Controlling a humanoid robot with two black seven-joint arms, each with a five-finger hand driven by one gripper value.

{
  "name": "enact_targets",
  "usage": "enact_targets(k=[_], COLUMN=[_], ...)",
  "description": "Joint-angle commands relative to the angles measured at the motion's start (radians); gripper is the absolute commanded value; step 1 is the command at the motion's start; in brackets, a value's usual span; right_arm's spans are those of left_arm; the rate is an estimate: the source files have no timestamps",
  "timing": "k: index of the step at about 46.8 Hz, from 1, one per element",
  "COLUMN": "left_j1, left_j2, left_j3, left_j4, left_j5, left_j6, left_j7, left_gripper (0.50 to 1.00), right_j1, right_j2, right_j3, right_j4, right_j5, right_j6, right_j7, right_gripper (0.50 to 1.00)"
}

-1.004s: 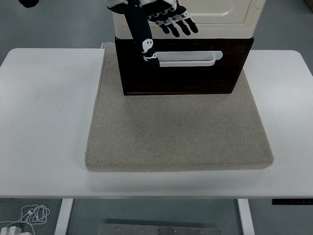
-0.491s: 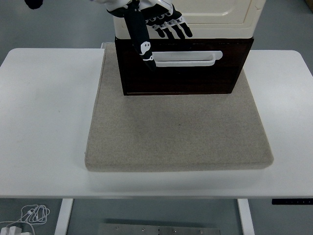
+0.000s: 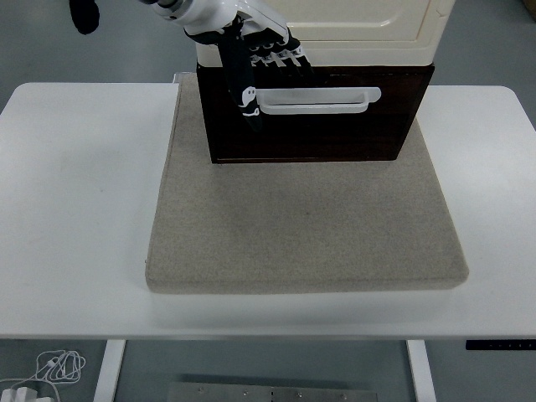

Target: Open the drawer under the combination cabinet

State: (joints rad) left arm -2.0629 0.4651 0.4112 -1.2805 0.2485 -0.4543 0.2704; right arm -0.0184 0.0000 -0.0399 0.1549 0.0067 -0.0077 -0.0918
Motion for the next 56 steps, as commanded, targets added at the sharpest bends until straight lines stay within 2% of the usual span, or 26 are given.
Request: enact_targets(k=[1,9,15,24,34,48,56], left_j1=[0.007,0.038,0.060,0.067,0.101,0.115,0.125], left_j2=[-0.020,-0.051,-0.082,-0.098,-0.151,-0.172,-0.190], left_j3=[0.000,0.000,0.000,0.000,-0.002,-0.002,-0.002], left_j4=[0.006,0.018,0.065,0.081,0.119,0.141,0.141], left_j5=[0.000,0.001,0.001,0.006,0.012,0.014,0.014], left_j6=[0.023,0.054,0.059,0.062,0.086,0.097,0.132], left_j7=[0.015,0.027,0.029,0.029,0.029,0.027,0.029], left_gripper=[0.999,0.999,0.999,0.999,0.999,0.996,0.996], right_j1=[0.000,0.000,0.000,0.000,0.000,0.000,0.000], right_j2=[0.000,0.000,0.000,0.000,0.000,0.000,0.000], right_j3=[0.000,0.000,0.000,0.000,0.000,0.000,0.000], right_j4=[0.000,0.000,0.000,0.000,0.000,0.000,0.000], right_j5=[-0.001,-0.001,0.001,-0.001,0.001,-0.001,-0.001], right_j6=[0.000,0.000,0.000,0.000,0.000,0.000,0.000], right_j7=[0.000,0.000,0.000,0.000,0.000,0.000,0.000], right_gripper=[0.928,0.928,0.928,0.928,0.928,0.928,0.928])
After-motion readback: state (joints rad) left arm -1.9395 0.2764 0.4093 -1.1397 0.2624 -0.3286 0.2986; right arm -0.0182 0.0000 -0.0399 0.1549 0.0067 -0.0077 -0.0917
